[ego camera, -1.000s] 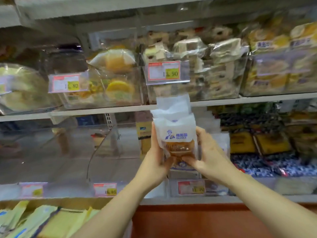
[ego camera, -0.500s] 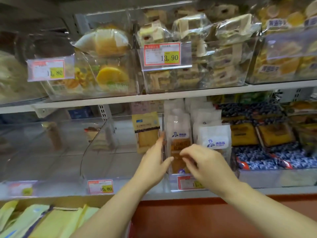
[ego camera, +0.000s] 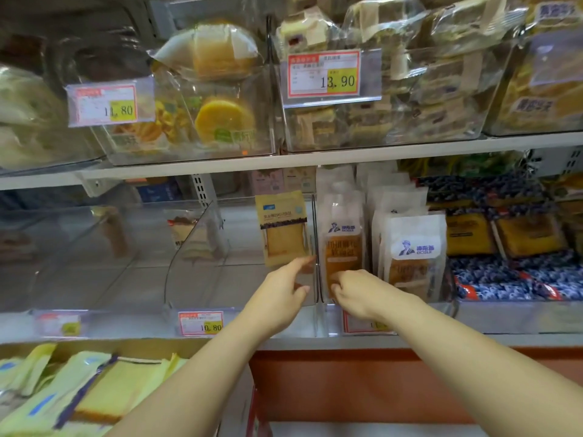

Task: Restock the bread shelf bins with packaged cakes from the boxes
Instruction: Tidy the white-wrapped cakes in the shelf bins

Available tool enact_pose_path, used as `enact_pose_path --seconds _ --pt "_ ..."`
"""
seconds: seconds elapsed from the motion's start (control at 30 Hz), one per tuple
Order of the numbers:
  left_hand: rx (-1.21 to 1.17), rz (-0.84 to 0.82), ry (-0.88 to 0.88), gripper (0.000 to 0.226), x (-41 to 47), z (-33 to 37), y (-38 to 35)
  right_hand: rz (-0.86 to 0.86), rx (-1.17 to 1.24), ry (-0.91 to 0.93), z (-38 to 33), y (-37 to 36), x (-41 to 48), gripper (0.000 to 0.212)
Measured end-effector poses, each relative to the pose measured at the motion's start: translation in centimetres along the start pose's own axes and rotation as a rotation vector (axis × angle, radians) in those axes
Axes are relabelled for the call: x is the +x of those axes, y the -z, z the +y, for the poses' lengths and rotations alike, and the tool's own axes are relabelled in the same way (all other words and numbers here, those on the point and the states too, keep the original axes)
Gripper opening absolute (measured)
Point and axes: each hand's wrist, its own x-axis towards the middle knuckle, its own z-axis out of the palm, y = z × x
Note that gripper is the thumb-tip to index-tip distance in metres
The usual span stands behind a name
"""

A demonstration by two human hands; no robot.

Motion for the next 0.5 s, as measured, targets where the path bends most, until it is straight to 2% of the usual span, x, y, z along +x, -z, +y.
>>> enact_pose_path --seconds 0.1,0.17,0.2,0.27,0.33,0.37,0.43,0.47,0.5 --pt "0.004 -0.007 0.003 0.052 -0.4 0.1 0.4 0.071 0.096 0.053 0.2 -0.2 -1.4 0.036" --pt "0.002 0.008 -0.009 0.051 -0.8 0.3 0.5 0.183 0.085 0.150 0.3 0.2 -3.1 0.033" --pt "0.005 0.017 -0.019 0.051 -1.0 0.5 0.5 0.292 0.084 0.204 0.5 0.5 -4.1 0.031" --pt "0.012 0.029 -0.040 0.050 -1.4 1.0 0.4 0.642 0.105 0.275 1.4 1.4 -6.2 0.028" --pt "0.029 0.033 -0.050 0.049 -1.7 1.6 0.2 1.016 0.067 0.181 3.4 2.3 -7.1 0.040" --pt "0.048 0.037 -0.055 0.047 -1.9 1.9 0.1 1.101 0.072 0.073 4.5 2.7 -7.3 0.052" --pt "0.076 0.050 -0.067 0.045 -2.1 2.7 -0.2 0.996 0.292 -0.128 6.0 3.7 -7.4 0.069" --pt "0.083 0.056 -0.074 0.044 -2.1 3.0 -0.4 0.905 0.442 -0.191 6.5 3.9 -7.4 0.069" --pt "0.090 0.062 -0.083 0.042 -2.2 3.5 -0.6 0.843 0.544 -0.214 6.9 4.0 -7.3 0.060"
